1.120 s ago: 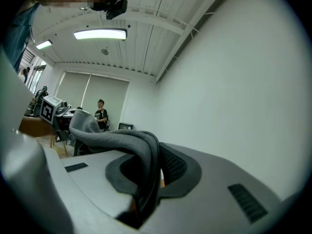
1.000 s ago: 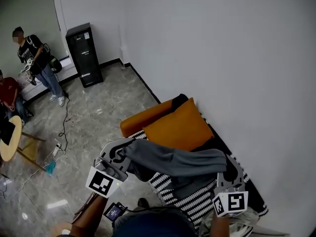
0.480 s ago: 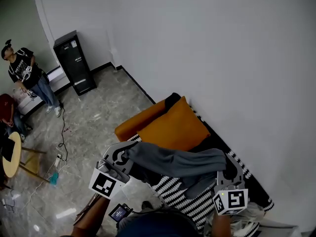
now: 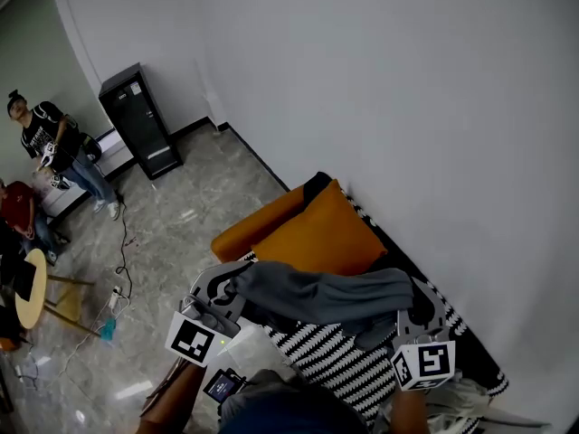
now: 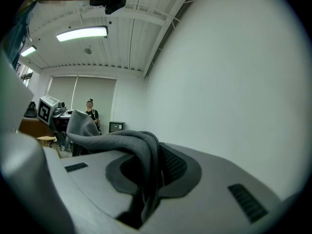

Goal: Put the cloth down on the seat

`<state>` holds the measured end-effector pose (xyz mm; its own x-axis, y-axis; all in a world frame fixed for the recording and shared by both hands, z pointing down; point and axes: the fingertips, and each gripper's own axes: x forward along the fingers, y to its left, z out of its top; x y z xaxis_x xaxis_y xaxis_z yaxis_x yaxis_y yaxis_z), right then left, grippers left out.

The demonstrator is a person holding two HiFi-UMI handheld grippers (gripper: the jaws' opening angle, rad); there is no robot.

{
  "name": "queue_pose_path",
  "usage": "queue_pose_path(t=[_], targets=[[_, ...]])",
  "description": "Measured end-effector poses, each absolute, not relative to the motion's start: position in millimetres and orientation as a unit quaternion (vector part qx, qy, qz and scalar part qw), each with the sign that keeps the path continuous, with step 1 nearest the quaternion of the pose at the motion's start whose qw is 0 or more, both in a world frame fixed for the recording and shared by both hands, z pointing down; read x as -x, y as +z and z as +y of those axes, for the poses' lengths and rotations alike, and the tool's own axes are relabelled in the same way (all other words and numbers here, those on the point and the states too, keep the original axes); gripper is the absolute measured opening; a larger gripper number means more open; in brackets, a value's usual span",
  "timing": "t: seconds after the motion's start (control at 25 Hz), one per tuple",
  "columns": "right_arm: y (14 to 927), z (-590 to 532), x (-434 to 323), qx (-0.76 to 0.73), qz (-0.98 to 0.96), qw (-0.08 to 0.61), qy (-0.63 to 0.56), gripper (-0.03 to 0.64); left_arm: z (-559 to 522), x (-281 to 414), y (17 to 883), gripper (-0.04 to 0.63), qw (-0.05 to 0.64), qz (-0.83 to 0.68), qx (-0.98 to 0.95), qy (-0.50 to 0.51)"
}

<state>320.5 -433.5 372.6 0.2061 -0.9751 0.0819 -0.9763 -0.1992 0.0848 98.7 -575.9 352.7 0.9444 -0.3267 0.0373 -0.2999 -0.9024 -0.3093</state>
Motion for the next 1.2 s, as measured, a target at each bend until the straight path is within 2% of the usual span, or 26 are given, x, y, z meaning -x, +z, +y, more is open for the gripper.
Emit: queue_pose_path(t=[0.24,0.72,1.2], targets=[[393.6,-440.6,-334.4,-0.772,-0.633,0.060,0.026,0.052,-577.8,-109.5,368.5,0.008,0.150,0.155,0.975,-0.059],[419.1,-492.9,-351.0,-0.790,-0.601,0.104,0.061,0.052,-657.0,-143.9,424.9,0.008,0.076,0.124,0.988,-0.058],[441.3,-524.8,-375.0,-0.803,-0.578,0.120,0.082,0.052,-714.8,-176.7,436.4,0.008,0.072,0.112,0.990,-0.056]])
